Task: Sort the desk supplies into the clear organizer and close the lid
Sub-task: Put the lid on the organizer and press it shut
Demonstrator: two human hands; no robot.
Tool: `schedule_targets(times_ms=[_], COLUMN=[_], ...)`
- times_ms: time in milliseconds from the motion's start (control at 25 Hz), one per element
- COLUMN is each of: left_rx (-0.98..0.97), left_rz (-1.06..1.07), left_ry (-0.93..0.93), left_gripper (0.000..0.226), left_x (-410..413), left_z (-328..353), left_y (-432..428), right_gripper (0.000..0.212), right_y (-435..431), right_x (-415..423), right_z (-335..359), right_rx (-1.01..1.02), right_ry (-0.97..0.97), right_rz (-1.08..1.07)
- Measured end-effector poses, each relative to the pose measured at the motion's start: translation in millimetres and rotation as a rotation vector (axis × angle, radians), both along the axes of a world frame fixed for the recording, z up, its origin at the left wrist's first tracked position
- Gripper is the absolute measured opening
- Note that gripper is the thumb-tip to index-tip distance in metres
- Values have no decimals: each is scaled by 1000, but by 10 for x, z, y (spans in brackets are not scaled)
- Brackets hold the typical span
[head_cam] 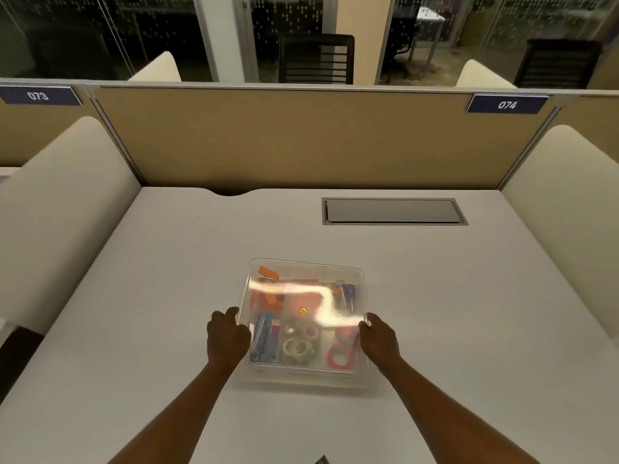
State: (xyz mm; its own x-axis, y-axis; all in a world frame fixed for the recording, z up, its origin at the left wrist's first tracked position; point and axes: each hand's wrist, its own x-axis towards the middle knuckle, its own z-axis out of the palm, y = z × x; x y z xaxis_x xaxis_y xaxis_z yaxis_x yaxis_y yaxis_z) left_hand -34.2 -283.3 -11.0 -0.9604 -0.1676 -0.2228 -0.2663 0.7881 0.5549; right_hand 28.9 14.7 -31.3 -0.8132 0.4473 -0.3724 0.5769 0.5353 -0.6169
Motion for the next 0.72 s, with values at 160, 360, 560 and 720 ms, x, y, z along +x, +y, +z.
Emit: schedule_targets(times_ms=[160,360,560,720], left_rx=[22,62,96,87], left_rz=[16,49,98,95], left_ry=[-26,-12,7,43], left_gripper=[39,28,19,19], left_x=[-98,-228,-216,-61], left_z=[-26,-90,-161,-212], left_y=[16,37,72,61], right_gripper=[39,39,39,32], right_y=[-9,-1,-99,-180], right_x=[-92,-208,-131,66], right_z=[-22,-90,-134,-199], right_rx=[-7,43,104,122], right_ry=[17,24,109,165], right_rz=[-37,-59,-107,-129])
